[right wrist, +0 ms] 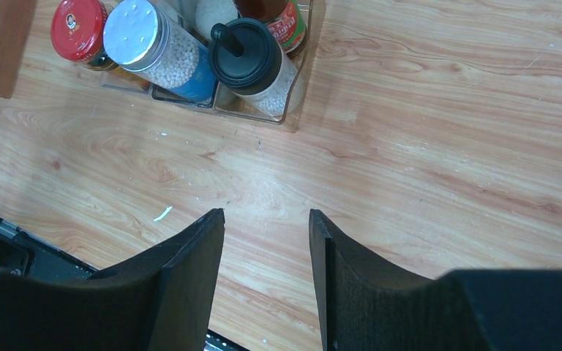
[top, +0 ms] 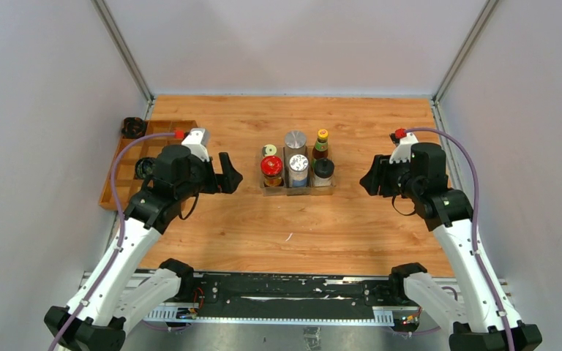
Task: Organize the condiment bottles
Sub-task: Reset both arms
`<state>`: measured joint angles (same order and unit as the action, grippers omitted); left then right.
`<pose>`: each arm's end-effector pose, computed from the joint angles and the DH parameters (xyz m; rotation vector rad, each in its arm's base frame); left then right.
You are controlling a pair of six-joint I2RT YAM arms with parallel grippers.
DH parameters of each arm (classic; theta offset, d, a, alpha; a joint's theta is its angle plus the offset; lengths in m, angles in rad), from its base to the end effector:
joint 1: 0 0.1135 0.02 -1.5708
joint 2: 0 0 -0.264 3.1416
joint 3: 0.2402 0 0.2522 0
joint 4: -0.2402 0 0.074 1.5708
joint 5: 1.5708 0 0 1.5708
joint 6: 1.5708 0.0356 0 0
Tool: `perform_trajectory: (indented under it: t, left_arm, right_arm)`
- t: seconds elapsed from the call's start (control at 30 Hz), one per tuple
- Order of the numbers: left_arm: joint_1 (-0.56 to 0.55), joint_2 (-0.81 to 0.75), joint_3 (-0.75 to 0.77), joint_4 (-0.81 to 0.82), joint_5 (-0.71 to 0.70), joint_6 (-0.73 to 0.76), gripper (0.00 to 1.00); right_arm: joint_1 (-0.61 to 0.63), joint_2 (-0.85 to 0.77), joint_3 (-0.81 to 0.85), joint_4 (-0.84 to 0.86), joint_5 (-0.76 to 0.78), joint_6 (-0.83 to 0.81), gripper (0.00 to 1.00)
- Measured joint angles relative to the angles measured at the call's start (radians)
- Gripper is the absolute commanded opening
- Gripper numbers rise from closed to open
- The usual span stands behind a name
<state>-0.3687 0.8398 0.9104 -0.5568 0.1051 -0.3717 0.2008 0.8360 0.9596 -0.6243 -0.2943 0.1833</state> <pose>0.1671 -0.0686 0.3361 0.0635 2.1016 -0.5612 0.1680 0.0447 0.3472 -0.2013 2.0826 0.5391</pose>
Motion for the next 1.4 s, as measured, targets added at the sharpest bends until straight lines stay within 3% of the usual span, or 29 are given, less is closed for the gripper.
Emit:
perform_trajectory:
  t: [1.4]
  left_arm:
    - [0.0, -0.01, -0.073, -0.013, 0.0, -0.006, 1.0]
  right_arm:
    - [0.0, -0.007, -0.002, 0.0, -0.046, 0.002, 0.55]
